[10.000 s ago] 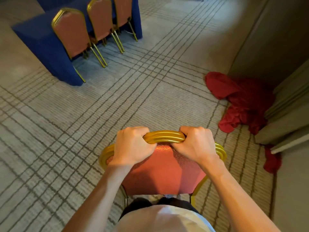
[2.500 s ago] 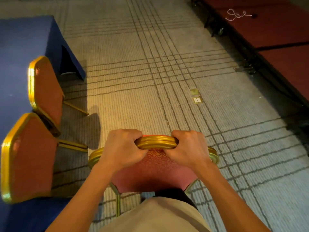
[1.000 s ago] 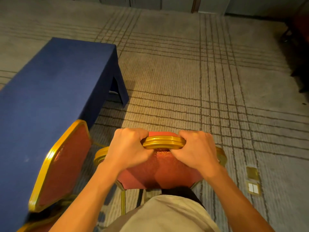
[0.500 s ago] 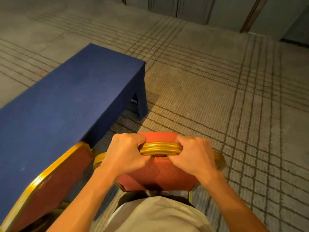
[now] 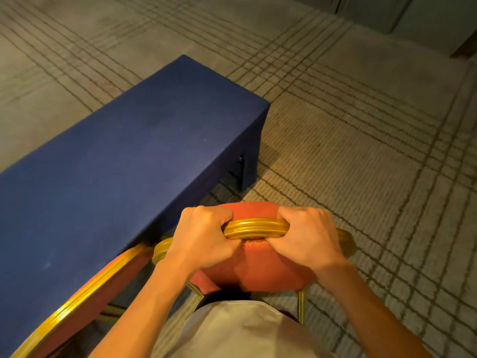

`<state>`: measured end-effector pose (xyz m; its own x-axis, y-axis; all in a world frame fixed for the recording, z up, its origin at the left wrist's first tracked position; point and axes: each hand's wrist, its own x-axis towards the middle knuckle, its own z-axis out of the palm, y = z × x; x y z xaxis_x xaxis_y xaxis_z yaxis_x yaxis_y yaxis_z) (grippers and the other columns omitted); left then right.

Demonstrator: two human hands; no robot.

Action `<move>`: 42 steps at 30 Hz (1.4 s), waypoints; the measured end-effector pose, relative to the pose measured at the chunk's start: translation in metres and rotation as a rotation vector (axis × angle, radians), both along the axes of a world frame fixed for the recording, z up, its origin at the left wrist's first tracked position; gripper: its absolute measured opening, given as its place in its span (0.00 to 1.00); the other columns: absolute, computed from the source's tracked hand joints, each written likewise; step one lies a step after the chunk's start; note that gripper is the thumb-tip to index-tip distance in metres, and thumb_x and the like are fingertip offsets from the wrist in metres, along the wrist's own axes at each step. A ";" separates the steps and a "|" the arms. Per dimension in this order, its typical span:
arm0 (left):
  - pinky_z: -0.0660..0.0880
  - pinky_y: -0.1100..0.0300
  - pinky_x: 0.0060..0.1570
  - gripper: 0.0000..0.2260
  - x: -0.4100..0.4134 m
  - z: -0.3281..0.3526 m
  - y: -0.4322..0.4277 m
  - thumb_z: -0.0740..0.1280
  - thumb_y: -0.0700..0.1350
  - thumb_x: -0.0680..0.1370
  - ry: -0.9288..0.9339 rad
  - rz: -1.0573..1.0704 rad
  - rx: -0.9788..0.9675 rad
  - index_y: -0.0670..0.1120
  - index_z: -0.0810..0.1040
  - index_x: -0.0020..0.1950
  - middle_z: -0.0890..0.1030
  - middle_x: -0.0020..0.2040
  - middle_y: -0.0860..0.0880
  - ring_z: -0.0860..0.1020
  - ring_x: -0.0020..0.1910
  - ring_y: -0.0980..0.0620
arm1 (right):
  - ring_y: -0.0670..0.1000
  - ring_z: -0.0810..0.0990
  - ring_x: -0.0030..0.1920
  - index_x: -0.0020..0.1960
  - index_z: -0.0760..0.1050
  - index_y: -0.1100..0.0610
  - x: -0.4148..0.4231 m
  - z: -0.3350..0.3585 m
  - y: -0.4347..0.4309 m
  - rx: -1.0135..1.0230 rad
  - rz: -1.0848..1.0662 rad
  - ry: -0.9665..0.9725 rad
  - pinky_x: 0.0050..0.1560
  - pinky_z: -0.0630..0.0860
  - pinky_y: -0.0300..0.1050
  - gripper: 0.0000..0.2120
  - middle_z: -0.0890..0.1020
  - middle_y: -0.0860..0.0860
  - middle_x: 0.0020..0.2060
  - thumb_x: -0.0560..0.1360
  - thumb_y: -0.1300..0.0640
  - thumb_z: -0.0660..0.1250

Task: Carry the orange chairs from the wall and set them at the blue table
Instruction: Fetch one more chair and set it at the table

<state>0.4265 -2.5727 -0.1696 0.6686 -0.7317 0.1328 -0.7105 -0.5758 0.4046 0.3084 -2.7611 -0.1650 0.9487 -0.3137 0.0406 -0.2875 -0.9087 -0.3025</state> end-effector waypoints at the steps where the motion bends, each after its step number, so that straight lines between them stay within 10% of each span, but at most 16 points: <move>1: 0.59 0.60 0.26 0.18 0.009 0.000 -0.002 0.72 0.50 0.63 0.012 0.013 0.008 0.51 0.62 0.28 0.62 0.23 0.54 0.62 0.23 0.50 | 0.58 0.82 0.37 0.33 0.63 0.47 0.011 0.000 -0.003 0.014 0.012 0.025 0.37 0.73 0.50 0.17 0.83 0.51 0.33 0.63 0.37 0.65; 22: 0.55 0.62 0.26 0.20 0.185 0.006 -0.033 0.71 0.51 0.63 0.023 0.369 0.047 0.51 0.59 0.28 0.58 0.22 0.53 0.59 0.23 0.49 | 0.52 0.81 0.45 0.38 0.72 0.51 0.265 0.017 -0.063 0.057 0.374 0.104 0.42 0.67 0.46 0.16 0.82 0.47 0.38 0.71 0.39 0.68; 35: 0.52 0.63 0.28 0.24 0.220 -0.005 -0.056 0.72 0.50 0.63 0.065 0.645 0.093 0.53 0.54 0.29 0.55 0.23 0.52 0.56 0.25 0.49 | 0.48 0.67 0.27 0.31 0.64 0.48 0.361 -0.024 -0.091 0.121 0.679 -0.083 0.28 0.53 0.36 0.18 0.69 0.44 0.25 0.66 0.41 0.70; 42: 0.53 0.62 0.27 0.18 0.223 -0.007 -0.056 0.71 0.49 0.62 0.079 0.753 0.129 0.50 0.60 0.28 0.57 0.24 0.53 0.57 0.24 0.48 | 0.49 0.70 0.26 0.30 0.69 0.51 0.393 -0.030 -0.086 0.144 0.807 -0.110 0.27 0.62 0.40 0.16 0.72 0.46 0.24 0.66 0.41 0.67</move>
